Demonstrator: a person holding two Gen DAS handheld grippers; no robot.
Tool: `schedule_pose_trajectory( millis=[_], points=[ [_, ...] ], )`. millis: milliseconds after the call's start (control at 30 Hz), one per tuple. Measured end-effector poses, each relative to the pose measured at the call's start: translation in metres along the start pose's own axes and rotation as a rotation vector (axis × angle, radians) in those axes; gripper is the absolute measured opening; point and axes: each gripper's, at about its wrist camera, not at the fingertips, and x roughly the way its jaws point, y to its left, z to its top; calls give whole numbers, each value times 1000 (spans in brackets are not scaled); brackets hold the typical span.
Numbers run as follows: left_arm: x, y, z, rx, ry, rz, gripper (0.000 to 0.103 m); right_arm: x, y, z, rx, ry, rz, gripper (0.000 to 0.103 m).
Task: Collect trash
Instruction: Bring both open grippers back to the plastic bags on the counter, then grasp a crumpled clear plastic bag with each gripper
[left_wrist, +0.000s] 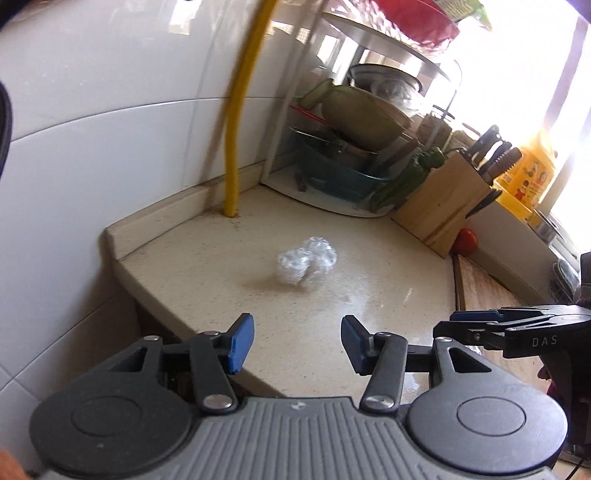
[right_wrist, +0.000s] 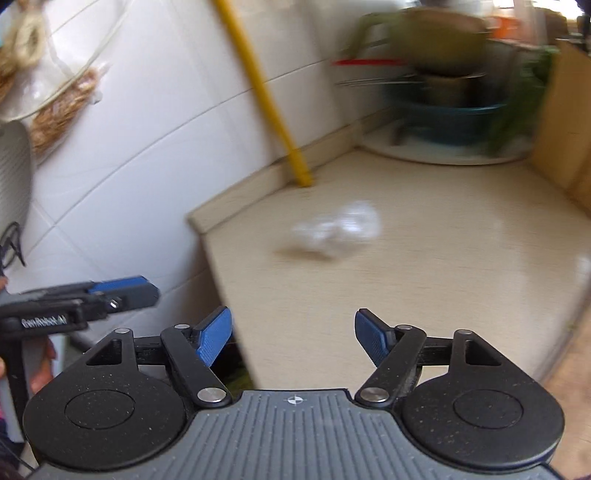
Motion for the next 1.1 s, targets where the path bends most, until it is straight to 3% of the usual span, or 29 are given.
schedule_pose_trajectory(
  millis=[167,300,467,700,800,1100],
  points=[
    [38,-35,20,93,41,-22,51,-19,-46,-13,35,0,-108,80],
    [63,-64,24,161,85,-52,52,-22,-69,-17,63,6,-119,81],
    [87,-87,25,252,103,-23,52,-22,-82,-21,22,11,-152,81],
    [116,-81,43,319,137,20,54,-20,-101,-31,85,70,-123,85],
    [130,-73,58,362,140,39,61,-23,-104,-38,128,80,-119,85],
    [188,-55,79,452,248,41,62,-14,-92,-52,236,104,-125,86]
  ],
)
